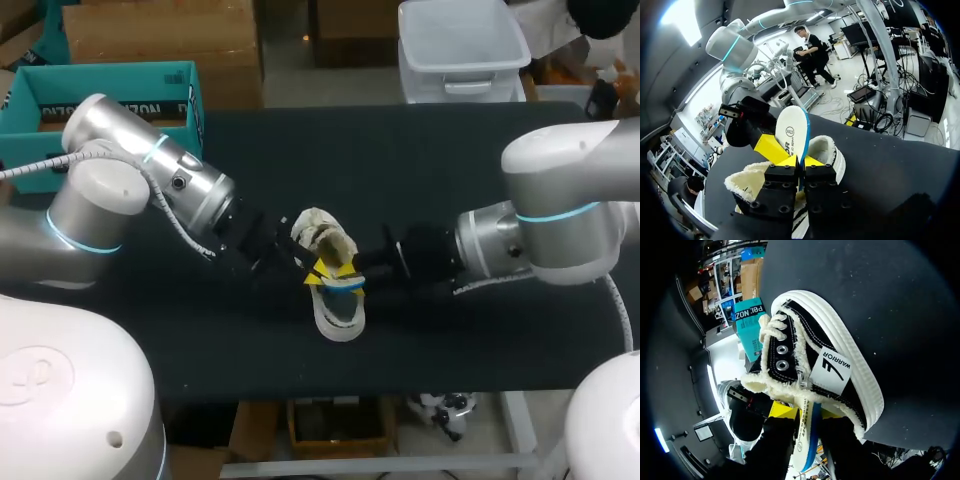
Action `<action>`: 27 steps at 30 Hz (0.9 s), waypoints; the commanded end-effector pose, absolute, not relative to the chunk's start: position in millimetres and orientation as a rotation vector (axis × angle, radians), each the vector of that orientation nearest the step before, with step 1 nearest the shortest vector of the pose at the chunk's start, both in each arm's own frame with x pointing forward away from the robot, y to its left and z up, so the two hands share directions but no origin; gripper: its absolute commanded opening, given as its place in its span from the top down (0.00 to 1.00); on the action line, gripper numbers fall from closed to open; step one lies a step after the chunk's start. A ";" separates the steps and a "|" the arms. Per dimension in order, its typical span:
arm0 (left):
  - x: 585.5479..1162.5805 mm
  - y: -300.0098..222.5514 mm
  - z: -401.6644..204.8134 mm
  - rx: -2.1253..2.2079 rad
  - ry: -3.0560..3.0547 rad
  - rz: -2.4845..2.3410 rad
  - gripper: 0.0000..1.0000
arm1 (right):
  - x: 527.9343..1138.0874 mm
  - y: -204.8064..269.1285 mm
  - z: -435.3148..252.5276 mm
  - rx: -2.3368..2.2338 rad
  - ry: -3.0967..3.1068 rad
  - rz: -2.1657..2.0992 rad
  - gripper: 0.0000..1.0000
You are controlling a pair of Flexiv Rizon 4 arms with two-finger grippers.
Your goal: Open the shoe tongue, take the insole out of the shoe, put the insole back into the shoe, and pack the shoe into the shoebox
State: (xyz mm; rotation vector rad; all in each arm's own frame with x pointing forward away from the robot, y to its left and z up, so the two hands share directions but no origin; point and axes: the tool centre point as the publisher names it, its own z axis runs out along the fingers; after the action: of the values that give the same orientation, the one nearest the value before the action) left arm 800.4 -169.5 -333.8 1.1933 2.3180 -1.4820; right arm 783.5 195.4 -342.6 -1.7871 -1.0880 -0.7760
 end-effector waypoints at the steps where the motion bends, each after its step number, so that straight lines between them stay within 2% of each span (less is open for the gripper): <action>1: 800.6 -167.2 -335.6 1.176 2.314 -1.484 1.00 | 774.4 188.2 -332.7 -1.810 -1.089 -0.778 0.47; 3: 801.5 -165.9 -335.8 1.166 2.313 -1.486 1.00 | 769.8 186.1 -326.7 -1.818 -1.088 -0.778 0.76; 4: 802.0 -165.6 -336.0 1.163 2.313 -1.487 1.00 | 768.4 185.2 -324.8 -1.825 -1.087 -0.776 0.95; 5: 802.2 -165.5 -336.1 1.162 2.313 -1.488 1.00 | 768.2 184.9 -324.4 -1.825 -1.087 -0.776 0.98; 22: 816.3 -170.6 -346.7 1.111 2.382 -1.468 1.00 | 779.0 194.8 -349.3 -1.784 -1.114 -0.680 1.00; 24: 821.0 -170.7 -349.5 1.100 2.398 -1.471 0.85 | 782.2 196.3 -352.5 -1.787 -1.125 -0.669 1.00; 26: 822.7 -170.3 -350.2 1.097 2.402 -1.475 0.55 | 784.5 196.9 -355.1 -1.795 -1.132 -0.659 1.00; 27: 822.8 -170.3 -350.2 1.097 2.403 -1.476 0.49 | 785.1 197.1 -355.7 -1.802 -1.137 -0.655 1.00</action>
State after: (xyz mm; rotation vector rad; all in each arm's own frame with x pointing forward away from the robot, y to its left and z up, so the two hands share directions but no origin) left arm 815.7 -165.4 -346.5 1.0874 2.4029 -1.4589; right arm 779.7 190.4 -351.4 -1.7977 -1.1280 -0.6743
